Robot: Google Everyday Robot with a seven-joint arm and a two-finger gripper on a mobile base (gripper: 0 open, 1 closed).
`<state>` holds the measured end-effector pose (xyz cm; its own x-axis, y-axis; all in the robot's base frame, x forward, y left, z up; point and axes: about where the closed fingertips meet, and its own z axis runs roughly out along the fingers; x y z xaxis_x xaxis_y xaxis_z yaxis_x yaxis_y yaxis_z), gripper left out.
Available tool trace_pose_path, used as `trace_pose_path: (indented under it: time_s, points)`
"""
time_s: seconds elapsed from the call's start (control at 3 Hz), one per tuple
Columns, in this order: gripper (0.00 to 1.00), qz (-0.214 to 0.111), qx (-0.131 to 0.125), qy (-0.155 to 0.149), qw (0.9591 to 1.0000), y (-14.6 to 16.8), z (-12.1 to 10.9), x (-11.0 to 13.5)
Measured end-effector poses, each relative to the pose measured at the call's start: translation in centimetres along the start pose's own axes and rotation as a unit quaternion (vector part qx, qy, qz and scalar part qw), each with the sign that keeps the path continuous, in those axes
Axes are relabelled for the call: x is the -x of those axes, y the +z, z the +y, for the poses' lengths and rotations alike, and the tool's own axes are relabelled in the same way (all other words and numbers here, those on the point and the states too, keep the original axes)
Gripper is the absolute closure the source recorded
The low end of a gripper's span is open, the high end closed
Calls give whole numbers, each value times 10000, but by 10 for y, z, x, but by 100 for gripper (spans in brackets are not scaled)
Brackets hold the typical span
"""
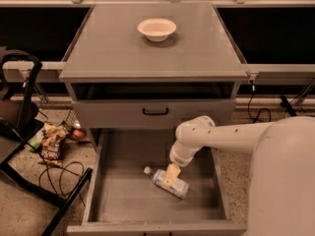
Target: Pick blue plastic bottle from middle drawer and place on counter
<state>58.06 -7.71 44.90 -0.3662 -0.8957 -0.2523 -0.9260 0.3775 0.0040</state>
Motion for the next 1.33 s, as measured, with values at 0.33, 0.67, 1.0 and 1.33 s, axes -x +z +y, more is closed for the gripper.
trace_pose_path:
  time_s: [0.33, 0.67, 1.0, 1.33]
  points:
    - [0, 48, 85, -12, 10000, 26, 22, 1]
    - [0, 109, 198, -16, 9997, 43, 47, -9]
    - [16, 231, 327, -27, 9992, 68, 66, -16]
    - [38, 234, 404, -88, 9989, 90, 73, -11]
